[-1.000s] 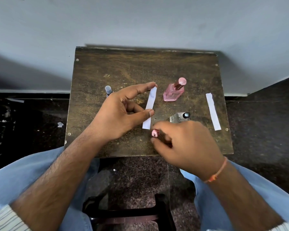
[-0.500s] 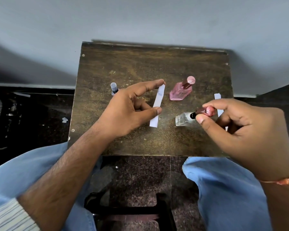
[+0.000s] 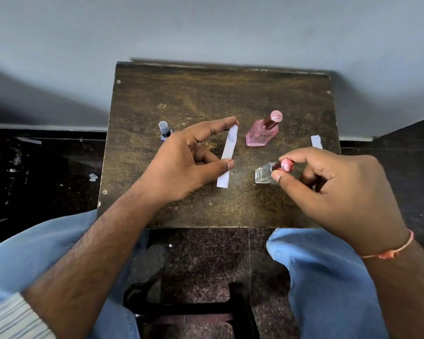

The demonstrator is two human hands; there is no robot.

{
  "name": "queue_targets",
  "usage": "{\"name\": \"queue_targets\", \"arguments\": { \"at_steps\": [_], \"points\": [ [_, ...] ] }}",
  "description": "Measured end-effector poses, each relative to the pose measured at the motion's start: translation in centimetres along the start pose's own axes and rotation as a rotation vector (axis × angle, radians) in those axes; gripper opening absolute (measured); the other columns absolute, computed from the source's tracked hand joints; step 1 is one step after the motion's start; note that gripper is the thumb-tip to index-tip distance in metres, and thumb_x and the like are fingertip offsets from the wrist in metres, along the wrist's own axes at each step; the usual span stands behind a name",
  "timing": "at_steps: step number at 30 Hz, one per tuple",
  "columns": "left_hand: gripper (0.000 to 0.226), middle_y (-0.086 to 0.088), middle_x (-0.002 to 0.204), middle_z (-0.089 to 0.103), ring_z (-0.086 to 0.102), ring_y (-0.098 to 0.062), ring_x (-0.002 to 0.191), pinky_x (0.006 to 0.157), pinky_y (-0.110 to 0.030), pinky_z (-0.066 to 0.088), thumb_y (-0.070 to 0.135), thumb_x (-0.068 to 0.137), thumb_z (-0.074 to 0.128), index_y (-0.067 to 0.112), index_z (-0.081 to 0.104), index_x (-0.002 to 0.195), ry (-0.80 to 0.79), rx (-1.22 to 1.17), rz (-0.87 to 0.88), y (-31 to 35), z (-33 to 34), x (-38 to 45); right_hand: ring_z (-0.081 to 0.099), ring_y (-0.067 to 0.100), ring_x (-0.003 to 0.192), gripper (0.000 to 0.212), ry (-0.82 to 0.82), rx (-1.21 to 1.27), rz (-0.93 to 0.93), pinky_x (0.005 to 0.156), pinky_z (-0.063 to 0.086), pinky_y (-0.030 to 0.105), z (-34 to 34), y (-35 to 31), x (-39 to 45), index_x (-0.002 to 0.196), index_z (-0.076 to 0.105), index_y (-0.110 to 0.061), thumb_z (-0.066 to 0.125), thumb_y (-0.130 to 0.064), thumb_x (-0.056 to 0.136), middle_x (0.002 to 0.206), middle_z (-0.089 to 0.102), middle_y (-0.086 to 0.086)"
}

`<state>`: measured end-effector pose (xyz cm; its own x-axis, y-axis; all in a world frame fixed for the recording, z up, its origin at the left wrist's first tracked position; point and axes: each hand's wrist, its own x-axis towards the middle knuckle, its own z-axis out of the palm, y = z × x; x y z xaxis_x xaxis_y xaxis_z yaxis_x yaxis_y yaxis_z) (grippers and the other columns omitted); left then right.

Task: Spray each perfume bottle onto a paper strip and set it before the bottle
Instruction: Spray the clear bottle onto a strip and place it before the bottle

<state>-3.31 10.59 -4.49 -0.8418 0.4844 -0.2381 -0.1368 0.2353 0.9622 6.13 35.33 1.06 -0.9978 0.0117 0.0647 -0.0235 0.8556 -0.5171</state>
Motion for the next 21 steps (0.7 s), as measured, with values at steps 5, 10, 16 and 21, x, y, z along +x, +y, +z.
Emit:
{"name": "queue_targets", "arguments": {
  "at_steps": [5, 10, 16, 21],
  "points": [
    [0.072, 0.019, 0.101, 0.083, 0.076, -0.022, 0.068, 0.062, -0.045, 0.053, 0.003, 0.091, 0.084, 0.030, 0.058, 0.153, -0.028, -0.023, -0.012, -0.1, 0.0, -0.1, 0.060, 0.015, 0.050, 0.020, 0.013, -0.035, 0.022, 0.055, 0.054, 0.038, -0.2, -0.3, 0.1, 0.098, 0.081, -0.030, 0.074, -0.047, 0.093, 0.054, 0.057, -0.014],
    [0.074, 0.025, 0.092, 0.080, 0.074, -0.016, 0.067, 0.067, -0.046, 0.052, 0.001, 0.091, 0.084, 0.030, 0.057, 0.154, -0.039, -0.031, -0.025, -0.1, 0.1, -0.3, 0.057, 0.008, 0.051, 0.027, -0.011, -0.036, 0.020, 0.057, 0.055, 0.037, -0.1, -0.6, 0.1, 0.103, 0.082, -0.034, 0.074, -0.055, 0.090, 0.055, 0.055, -0.017],
    [0.075, 0.018, 0.140, 0.072, 0.079, -0.044, 0.083, 0.072, -0.075, 0.057, 0.003, 0.090, 0.085, 0.031, 0.057, 0.154, -0.033, -0.005, -0.012, -0.1, -0.1, -0.4, 0.061, 0.014, 0.049, 0.044, 0.190, 0.046, -0.147, 0.053, 0.052, 0.038, -0.8, -1.8, -0.2, 0.119, 0.082, -0.015, 0.084, -0.049, 0.092, 0.060, 0.056, -0.010],
    [0.076, 0.022, 0.153, 0.062, 0.081, -0.040, 0.086, 0.078, -0.074, 0.060, 0.004, 0.090, 0.086, 0.035, 0.056, 0.153, -0.035, 0.010, 0.001, -0.5, -0.3, -0.5, 0.059, 0.013, 0.046, 0.021, 0.348, 0.091, -0.334, 0.049, 0.046, 0.025, 0.2, -5.0, -1.1, 0.104, 0.081, -0.010, 0.084, -0.030, 0.095, 0.058, 0.062, -0.004]
  ]
}}
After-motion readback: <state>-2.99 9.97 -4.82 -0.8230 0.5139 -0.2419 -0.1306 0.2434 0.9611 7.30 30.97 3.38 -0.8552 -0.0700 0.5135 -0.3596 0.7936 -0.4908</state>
